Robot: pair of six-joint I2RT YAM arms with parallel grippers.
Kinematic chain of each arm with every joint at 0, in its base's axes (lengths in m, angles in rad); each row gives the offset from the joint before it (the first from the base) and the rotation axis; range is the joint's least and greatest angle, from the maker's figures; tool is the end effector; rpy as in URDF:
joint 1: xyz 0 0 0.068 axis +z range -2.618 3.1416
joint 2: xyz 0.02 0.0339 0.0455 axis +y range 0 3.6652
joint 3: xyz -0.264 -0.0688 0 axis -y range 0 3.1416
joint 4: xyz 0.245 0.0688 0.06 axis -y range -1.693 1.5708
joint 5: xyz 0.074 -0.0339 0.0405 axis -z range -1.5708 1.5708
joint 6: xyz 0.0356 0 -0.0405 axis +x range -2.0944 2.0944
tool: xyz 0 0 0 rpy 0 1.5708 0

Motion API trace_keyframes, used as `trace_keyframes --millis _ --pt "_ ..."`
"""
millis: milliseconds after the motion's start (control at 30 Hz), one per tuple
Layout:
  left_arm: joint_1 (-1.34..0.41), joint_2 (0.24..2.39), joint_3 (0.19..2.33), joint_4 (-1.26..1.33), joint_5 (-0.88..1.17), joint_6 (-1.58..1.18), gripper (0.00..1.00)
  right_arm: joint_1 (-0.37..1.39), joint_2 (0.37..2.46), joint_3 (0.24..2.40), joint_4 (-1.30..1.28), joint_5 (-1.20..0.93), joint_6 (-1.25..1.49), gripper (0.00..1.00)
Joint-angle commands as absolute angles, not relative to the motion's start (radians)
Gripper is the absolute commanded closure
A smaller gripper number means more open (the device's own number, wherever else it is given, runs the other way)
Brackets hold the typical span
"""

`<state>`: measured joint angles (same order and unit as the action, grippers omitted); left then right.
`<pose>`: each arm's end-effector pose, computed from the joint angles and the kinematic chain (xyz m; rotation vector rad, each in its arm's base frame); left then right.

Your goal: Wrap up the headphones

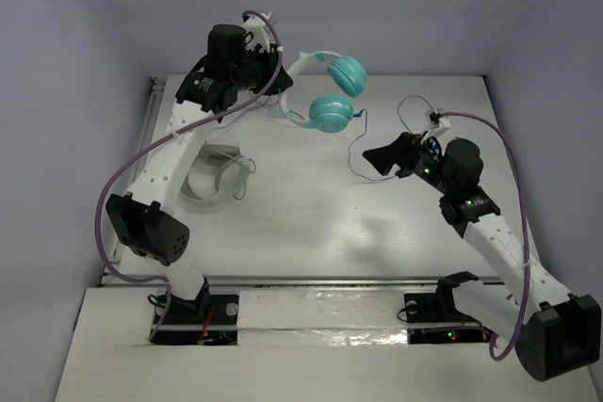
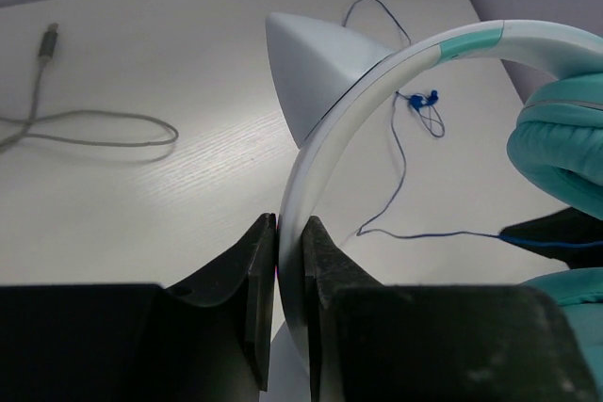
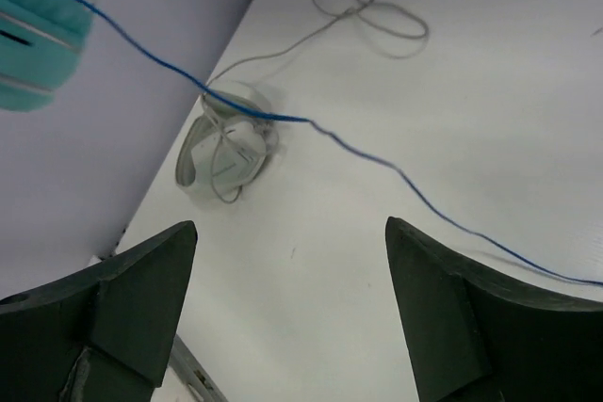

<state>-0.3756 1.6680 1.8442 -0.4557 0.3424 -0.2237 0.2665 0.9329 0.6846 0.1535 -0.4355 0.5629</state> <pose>0.3488 -0.1504 0.4486 0.3872 1.8578 -0.7293 0.2091 0.0726 0.3135 -0.0883 1.7516 0.9782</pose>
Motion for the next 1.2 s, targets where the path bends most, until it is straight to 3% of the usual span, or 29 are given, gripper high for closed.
trace_keyframes --millis 0,300,433,867,1167 --pt "-0.370 1.618 1.945 -0.445 0.443 -0.278 1.00 0.291 0.957 0.673 0.284 -0.486 0.511 0.13" --pt "-0.360 1.606 2.034 -0.442 0.555 -0.344 1.00 0.360 1.124 0.606 0.488 -0.381 0.496 0.18" --pt "-0.360 1.601 2.086 -0.457 0.578 -0.353 1.00 0.382 1.167 0.578 0.552 -0.302 0.468 0.27" --pt "-0.321 1.548 2.079 -0.400 0.670 -0.411 1.00 0.382 1.235 0.489 0.675 -0.193 0.463 0.24" --pt "-0.281 1.559 2.128 -0.370 0.752 -0.456 1.00 0.382 1.256 0.486 0.677 -0.153 0.453 0.30"
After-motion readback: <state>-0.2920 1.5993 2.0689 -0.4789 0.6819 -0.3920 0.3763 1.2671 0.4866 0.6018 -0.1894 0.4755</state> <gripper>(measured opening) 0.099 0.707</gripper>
